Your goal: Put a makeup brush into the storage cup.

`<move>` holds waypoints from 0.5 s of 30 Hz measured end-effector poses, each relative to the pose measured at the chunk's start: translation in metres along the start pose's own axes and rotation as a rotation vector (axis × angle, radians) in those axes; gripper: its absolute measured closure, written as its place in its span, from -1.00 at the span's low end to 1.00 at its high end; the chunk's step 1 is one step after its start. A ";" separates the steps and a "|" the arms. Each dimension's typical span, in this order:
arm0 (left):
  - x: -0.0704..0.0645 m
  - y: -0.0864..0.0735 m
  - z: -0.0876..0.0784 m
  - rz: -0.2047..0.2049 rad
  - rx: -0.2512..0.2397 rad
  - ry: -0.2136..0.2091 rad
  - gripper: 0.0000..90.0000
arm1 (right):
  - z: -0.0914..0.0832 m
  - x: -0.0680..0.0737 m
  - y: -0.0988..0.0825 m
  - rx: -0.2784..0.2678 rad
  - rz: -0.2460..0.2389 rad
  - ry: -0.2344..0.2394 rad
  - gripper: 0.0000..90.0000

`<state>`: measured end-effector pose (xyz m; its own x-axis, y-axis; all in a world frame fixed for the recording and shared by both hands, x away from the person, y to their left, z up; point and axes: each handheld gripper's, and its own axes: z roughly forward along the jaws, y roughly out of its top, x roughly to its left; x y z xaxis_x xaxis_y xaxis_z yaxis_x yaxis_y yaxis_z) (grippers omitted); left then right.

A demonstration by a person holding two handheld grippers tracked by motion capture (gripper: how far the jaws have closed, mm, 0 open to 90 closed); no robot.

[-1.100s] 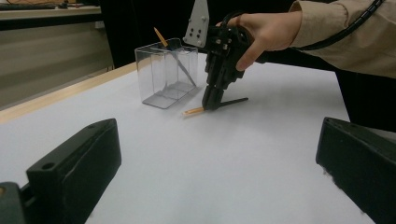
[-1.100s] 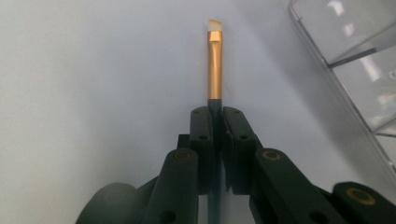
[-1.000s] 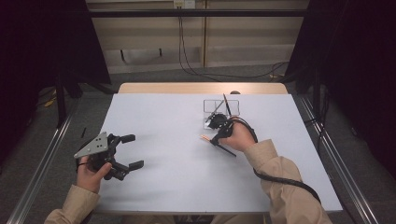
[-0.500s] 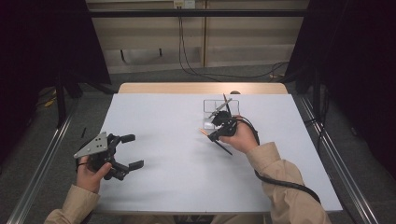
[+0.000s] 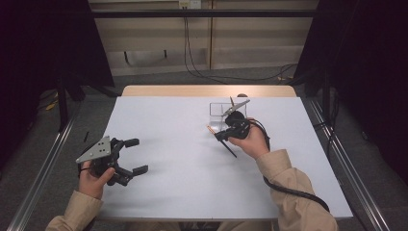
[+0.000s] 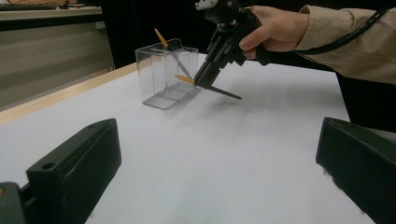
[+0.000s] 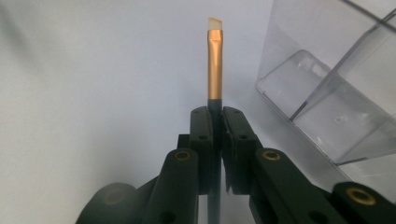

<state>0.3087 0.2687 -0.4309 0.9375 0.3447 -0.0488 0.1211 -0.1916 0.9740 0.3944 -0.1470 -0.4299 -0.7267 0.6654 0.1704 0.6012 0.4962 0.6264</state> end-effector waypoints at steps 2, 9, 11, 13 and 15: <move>0.000 0.000 0.000 0.001 0.001 0.001 -1.00 | -0.001 0.000 -0.001 -0.024 0.001 -0.001 0.86; 0.000 0.000 0.000 0.000 0.001 0.000 -1.00 | -0.005 0.003 0.000 -0.099 0.006 0.019 0.86; 0.000 0.000 0.000 -0.001 0.000 0.000 -1.00 | -0.006 0.004 0.000 -0.124 0.006 0.020 0.86; 0.000 0.000 0.000 0.000 0.002 0.002 -1.00 | -0.008 0.005 0.000 -0.155 0.008 0.022 0.86; 0.000 0.000 0.000 0.001 0.002 0.001 -1.00 | -0.010 0.005 -0.001 -0.189 0.002 0.023 0.86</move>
<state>0.3087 0.2687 -0.4310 0.9371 0.3458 -0.0479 0.1213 -0.1938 0.9735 0.3868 -0.1496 -0.4218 -0.7340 0.6527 0.1879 0.5315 0.3798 0.7571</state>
